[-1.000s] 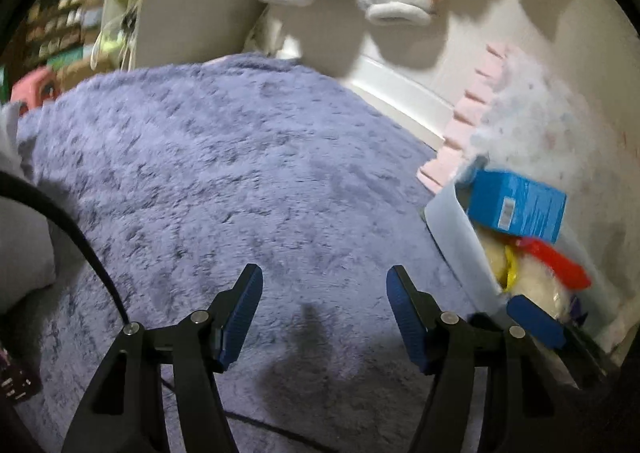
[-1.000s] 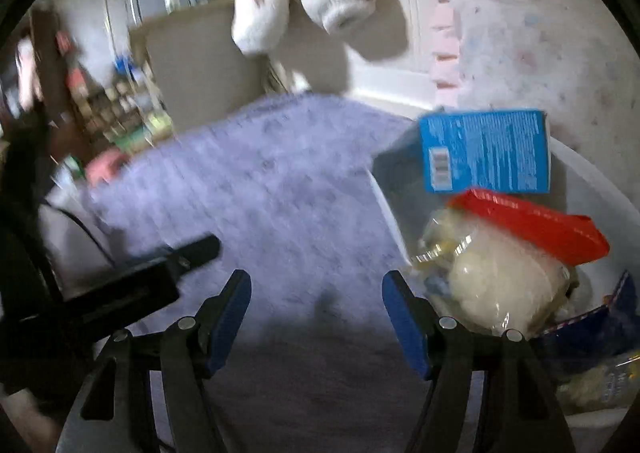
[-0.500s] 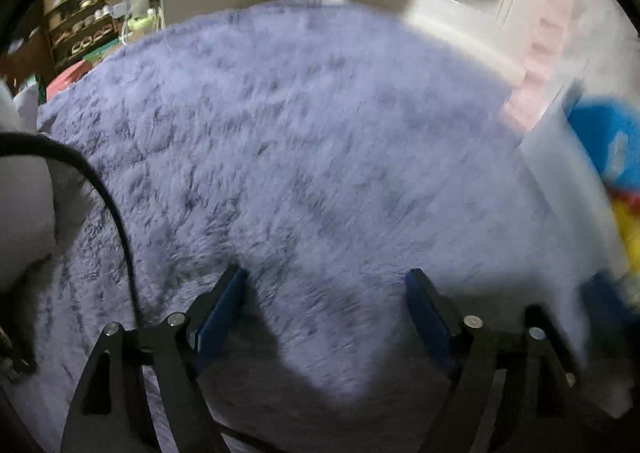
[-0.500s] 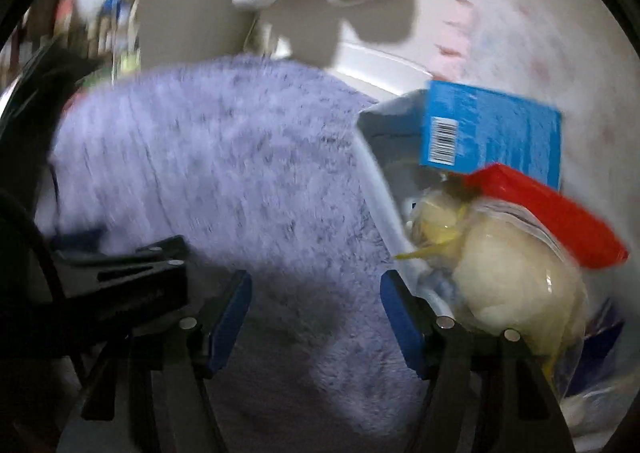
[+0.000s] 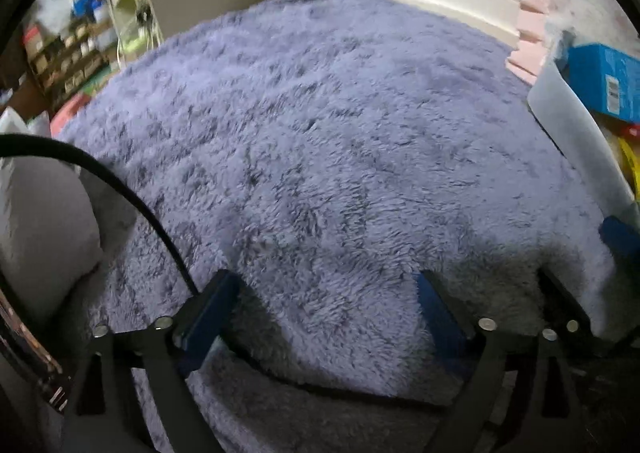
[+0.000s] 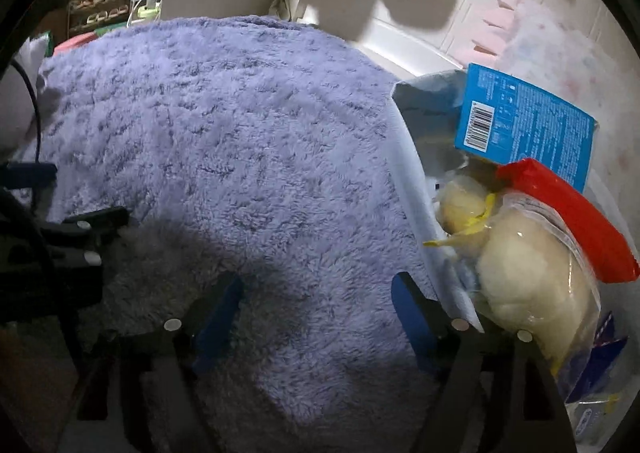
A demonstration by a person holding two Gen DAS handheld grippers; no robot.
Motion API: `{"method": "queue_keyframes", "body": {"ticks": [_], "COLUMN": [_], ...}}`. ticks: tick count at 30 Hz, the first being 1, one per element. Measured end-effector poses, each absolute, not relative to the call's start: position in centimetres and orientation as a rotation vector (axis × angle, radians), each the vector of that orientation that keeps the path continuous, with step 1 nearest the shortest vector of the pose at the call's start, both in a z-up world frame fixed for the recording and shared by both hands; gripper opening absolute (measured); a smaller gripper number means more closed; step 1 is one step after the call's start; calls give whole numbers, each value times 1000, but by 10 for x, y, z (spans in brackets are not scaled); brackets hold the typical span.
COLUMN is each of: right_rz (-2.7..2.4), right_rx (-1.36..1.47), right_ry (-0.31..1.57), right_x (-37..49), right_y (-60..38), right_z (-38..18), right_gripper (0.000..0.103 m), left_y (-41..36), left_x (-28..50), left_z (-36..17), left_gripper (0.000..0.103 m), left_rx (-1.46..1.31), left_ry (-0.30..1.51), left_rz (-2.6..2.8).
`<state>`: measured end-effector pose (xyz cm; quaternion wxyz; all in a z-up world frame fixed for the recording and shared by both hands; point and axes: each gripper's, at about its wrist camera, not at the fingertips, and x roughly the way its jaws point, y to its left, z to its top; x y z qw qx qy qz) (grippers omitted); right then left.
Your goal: Organize objects
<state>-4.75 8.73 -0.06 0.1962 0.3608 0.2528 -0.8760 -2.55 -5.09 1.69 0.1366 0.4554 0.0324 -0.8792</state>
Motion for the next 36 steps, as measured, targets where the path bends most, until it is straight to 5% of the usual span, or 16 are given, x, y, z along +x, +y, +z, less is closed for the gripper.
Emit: {"method": "queue_keyframes", "body": {"ticks": [5, 14, 17, 21, 23, 27, 36], "right_rz": [-2399, -2113, -2264, -2339, -2346, -2382, -2221], "right_rx": [1037, 1213, 1080, 897, 856, 854, 1020], "right_ry": [661, 24, 2, -57, -85, 25, 356], "right_x": [-48, -67, -65, -54, -51, -48, -39], "right_y": [90, 119, 133, 146, 150, 142, 95], "right_z": [-2, 34, 57, 85, 92, 90, 37], "right_gripper": [77, 69, 69, 67, 67, 67, 67], "left_y": [-50, -58, -60, -71, -76, -86, -94], "left_x": [-23, -31, -49, -51, -48, -34, -30], "left_z": [16, 16, 19, 37, 48, 81, 113], "left_gripper": [96, 102, 102, 82, 80, 80, 80], "left_rx": [1311, 1388, 1527, 1482, 1444, 1327, 1133], "left_ry": [25, 106, 111, 203, 285, 463, 328], "left_rz": [-2586, -2593, -2531, -2557, -2579, -2656, -2638]}}
